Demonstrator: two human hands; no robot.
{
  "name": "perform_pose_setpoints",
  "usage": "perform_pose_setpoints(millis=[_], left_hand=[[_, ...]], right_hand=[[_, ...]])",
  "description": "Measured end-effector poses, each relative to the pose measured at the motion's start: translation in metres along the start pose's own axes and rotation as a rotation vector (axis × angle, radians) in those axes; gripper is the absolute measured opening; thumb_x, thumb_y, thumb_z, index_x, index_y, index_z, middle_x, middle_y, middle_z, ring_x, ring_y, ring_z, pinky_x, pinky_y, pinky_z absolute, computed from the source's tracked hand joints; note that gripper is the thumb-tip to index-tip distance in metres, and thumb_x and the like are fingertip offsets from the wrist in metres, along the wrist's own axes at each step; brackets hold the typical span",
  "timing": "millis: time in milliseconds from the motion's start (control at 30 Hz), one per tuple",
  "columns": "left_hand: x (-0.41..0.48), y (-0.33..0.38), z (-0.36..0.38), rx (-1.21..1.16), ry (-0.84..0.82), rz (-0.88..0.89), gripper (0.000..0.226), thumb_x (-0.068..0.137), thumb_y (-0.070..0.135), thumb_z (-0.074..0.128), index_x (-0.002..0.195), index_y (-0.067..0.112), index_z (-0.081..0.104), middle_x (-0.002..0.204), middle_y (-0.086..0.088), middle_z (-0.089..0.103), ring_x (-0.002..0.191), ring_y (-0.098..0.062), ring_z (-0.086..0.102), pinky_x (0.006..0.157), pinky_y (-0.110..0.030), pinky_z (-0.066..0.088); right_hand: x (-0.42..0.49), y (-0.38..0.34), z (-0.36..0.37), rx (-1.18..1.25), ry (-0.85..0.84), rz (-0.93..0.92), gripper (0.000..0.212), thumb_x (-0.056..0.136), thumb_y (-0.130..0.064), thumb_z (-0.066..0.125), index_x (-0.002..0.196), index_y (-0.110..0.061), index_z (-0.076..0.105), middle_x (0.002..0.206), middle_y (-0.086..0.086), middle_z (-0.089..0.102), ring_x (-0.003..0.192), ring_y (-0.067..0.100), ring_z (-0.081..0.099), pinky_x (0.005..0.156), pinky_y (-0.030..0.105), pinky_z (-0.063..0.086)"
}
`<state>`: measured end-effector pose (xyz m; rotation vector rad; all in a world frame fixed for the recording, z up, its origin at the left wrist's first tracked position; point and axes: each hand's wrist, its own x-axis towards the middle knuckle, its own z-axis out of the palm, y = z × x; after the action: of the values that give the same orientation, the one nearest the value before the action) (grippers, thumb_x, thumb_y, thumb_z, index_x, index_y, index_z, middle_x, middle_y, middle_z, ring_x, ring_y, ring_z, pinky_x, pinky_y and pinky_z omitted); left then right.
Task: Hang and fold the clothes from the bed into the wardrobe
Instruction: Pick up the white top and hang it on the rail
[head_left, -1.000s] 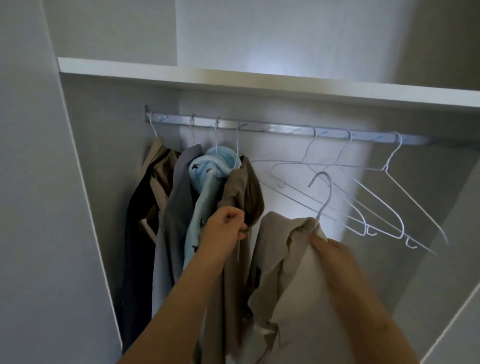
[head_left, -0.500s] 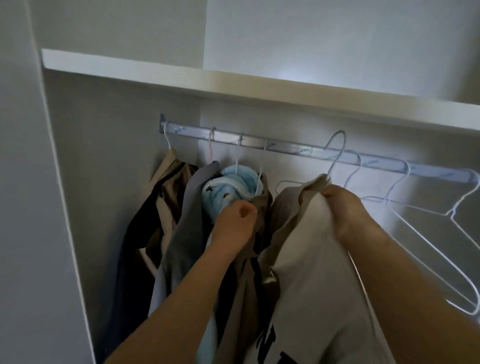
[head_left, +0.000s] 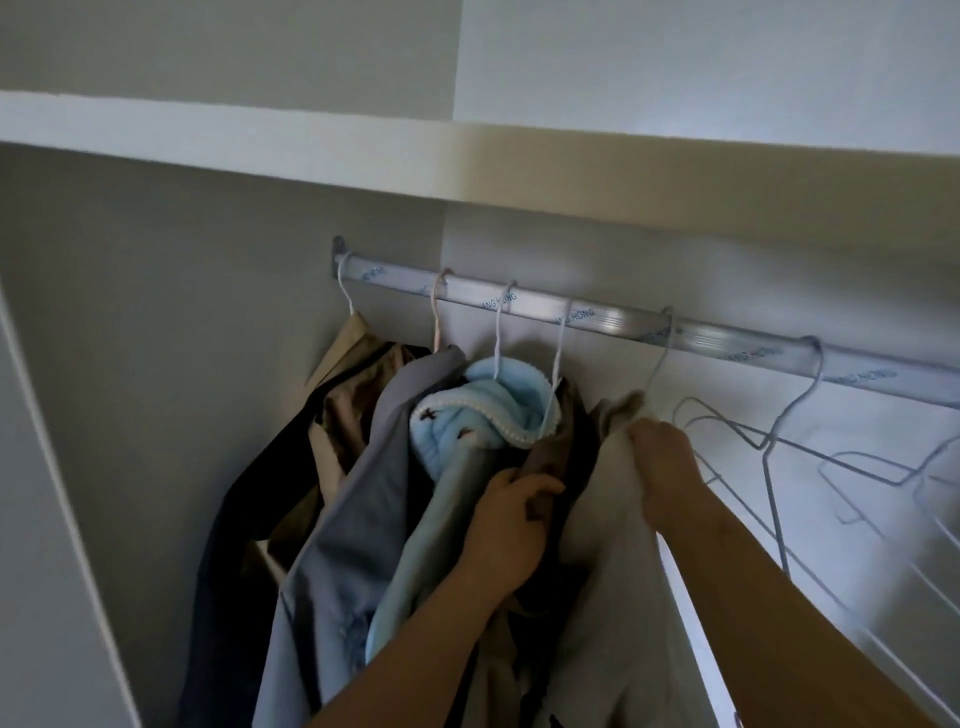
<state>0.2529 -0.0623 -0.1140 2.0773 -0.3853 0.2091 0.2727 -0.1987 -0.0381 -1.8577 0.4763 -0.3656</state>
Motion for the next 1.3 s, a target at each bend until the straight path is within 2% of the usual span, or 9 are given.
perform_pose_setpoints(millis=[67, 133, 267, 433, 600, 867, 1033, 1133, 1300], left_hand=[[-0.001, -0.001, 0.002, -0.156, 0.039, -0.022, 0.052, 0.080, -0.017, 0.041, 0.117, 0.014, 0.060, 0.123, -0.009, 0.050, 0.111, -0.017, 0.051, 0.091, -0.007, 0.035], [-0.003, 0.000, 0.005, -0.298, 0.069, -0.050, 0.058, 0.079, -0.021, 0.039, 0.121, 0.014, 0.057, 0.123, -0.004, 0.052, 0.111, -0.010, 0.050, 0.093, -0.008, 0.038], [-0.006, -0.001, 0.006, -0.360, 0.126, -0.031, 0.062, 0.079, -0.021, 0.042, 0.131, 0.013, 0.048, 0.123, 0.007, 0.048, 0.114, -0.001, 0.043, 0.089, 0.001, 0.035], [-0.009, -0.003, 0.000, -0.214, 0.155, -0.012, 0.058, 0.084, -0.010, 0.049, 0.135, 0.017, 0.044, 0.134, 0.000, 0.049, 0.122, -0.008, 0.043, 0.097, -0.010, 0.031], [-0.030, -0.010, -0.008, -0.140, 0.152, -0.050, 0.054, 0.087, 0.000, 0.053, 0.135, 0.023, 0.045, 0.133, 0.000, 0.052, 0.107, -0.003, 0.044, 0.086, -0.008, 0.033], [-0.092, -0.030, -0.024, -0.178, 0.146, -0.083, 0.047, 0.091, 0.007, 0.052, 0.135, 0.021, 0.046, 0.131, 0.000, 0.053, 0.116, -0.011, 0.048, 0.094, -0.017, 0.035], [-0.139, -0.042, -0.028, -0.280, 0.074, -0.216, 0.056, 0.091, 0.014, 0.056, 0.142, 0.023, 0.034, 0.130, 0.000, 0.052, 0.114, -0.015, 0.052, 0.098, -0.030, 0.042], [-0.174, -0.047, -0.026, -0.203, -0.018, -0.321, 0.040, 0.092, 0.019, 0.055, 0.131, 0.023, 0.049, 0.121, -0.004, 0.056, 0.107, -0.024, 0.056, 0.092, -0.033, 0.046], [-0.235, -0.050, -0.023, -0.289, -0.193, -0.415, 0.015, 0.091, 0.015, 0.054, 0.100, 0.026, 0.060, 0.103, 0.005, 0.059, 0.096, -0.013, 0.054, 0.092, -0.028, 0.044]], right_hand=[[0.006, 0.012, 0.004, 0.084, -0.006, -0.008, 0.034, 0.097, -0.014, 0.041, 0.121, 0.009, 0.048, 0.118, 0.027, 0.055, 0.100, 0.038, 0.055, 0.059, 0.030, 0.038], [0.004, 0.016, 0.008, 0.008, 0.057, -0.105, 0.034, 0.098, -0.019, 0.040, 0.121, 0.005, 0.048, 0.100, 0.020, 0.057, 0.083, 0.029, 0.052, 0.059, 0.028, 0.034], [-0.007, 0.024, 0.014, 0.089, 0.084, -0.114, 0.040, 0.099, -0.026, 0.038, 0.133, -0.005, 0.035, 0.123, 0.018, 0.052, 0.103, 0.029, 0.050, 0.077, 0.030, 0.036], [-0.046, 0.044, 0.023, 0.035, 0.076, -0.163, 0.050, 0.098, -0.028, 0.040, 0.143, -0.016, 0.022, 0.134, 0.015, 0.046, 0.115, 0.033, 0.049, 0.093, 0.042, 0.044], [-0.087, 0.065, 0.028, 0.005, 0.075, -0.169, 0.049, 0.098, -0.026, 0.040, 0.144, -0.019, 0.025, 0.133, 0.009, 0.047, 0.116, 0.025, 0.048, 0.094, 0.035, 0.039], [-0.159, 0.097, 0.038, -0.162, 0.002, -0.050, 0.049, 0.100, -0.033, 0.032, 0.145, -0.018, 0.023, 0.139, 0.010, 0.043, 0.126, 0.030, 0.042, 0.109, 0.049, 0.031], [-0.220, 0.137, 0.033, -0.256, -0.009, 0.061, 0.054, 0.098, -0.039, 0.035, 0.148, -0.026, 0.016, 0.149, 0.003, 0.033, 0.133, 0.026, 0.036, 0.111, 0.047, 0.029], [-0.256, 0.154, 0.028, -0.179, -0.011, 0.143, 0.059, 0.096, -0.033, 0.046, 0.147, -0.028, 0.017, 0.149, 0.002, 0.032, 0.132, 0.026, 0.037, 0.109, 0.048, 0.033], [-0.316, 0.171, 0.017, -0.048, 0.029, 0.252, 0.054, 0.093, -0.026, 0.053, 0.141, -0.023, 0.029, 0.142, 0.004, 0.040, 0.123, 0.024, 0.046, 0.104, 0.042, 0.041]])
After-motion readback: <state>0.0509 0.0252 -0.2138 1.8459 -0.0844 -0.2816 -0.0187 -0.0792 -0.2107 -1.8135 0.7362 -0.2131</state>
